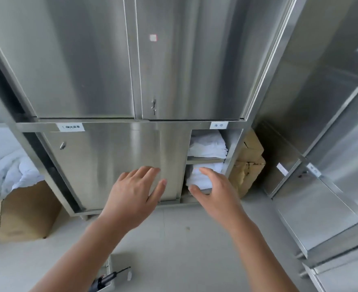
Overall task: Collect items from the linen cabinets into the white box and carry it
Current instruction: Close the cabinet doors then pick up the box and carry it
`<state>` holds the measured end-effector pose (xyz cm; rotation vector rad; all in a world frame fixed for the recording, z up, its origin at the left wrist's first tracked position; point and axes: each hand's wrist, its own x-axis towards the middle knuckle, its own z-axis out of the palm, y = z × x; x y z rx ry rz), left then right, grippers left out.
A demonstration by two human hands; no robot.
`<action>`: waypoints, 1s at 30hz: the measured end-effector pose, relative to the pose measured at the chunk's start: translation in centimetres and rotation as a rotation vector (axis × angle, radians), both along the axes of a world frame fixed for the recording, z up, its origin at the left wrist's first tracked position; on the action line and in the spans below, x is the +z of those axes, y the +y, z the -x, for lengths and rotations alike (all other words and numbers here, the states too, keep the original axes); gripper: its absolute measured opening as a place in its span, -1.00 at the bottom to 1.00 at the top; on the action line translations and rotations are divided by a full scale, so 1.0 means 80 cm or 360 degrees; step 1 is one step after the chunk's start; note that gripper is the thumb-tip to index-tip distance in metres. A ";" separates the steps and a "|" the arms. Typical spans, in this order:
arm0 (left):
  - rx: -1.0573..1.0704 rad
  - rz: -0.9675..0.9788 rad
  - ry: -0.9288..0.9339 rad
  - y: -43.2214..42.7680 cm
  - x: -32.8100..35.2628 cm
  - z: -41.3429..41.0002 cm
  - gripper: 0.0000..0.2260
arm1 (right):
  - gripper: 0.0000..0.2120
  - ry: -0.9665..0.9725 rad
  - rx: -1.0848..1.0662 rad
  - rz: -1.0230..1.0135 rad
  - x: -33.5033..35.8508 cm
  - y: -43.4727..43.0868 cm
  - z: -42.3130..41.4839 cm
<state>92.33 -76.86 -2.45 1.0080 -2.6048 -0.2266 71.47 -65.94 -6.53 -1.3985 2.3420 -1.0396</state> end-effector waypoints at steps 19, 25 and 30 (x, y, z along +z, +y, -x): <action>0.0518 0.0092 -0.0074 0.065 0.005 -0.060 -0.51 | -0.36 0.0008 0.0517 -0.0006 0.003 -0.018 -0.021; 0.0933 0.0040 -0.0041 0.082 -0.010 -0.187 -0.48 | -0.33 0.0040 0.0934 -0.0062 -0.001 -0.075 -0.136; 0.1166 -0.0032 -0.0064 0.082 -0.031 -0.263 -0.47 | -0.38 0.0029 0.1108 -0.0092 -0.006 -0.109 -0.216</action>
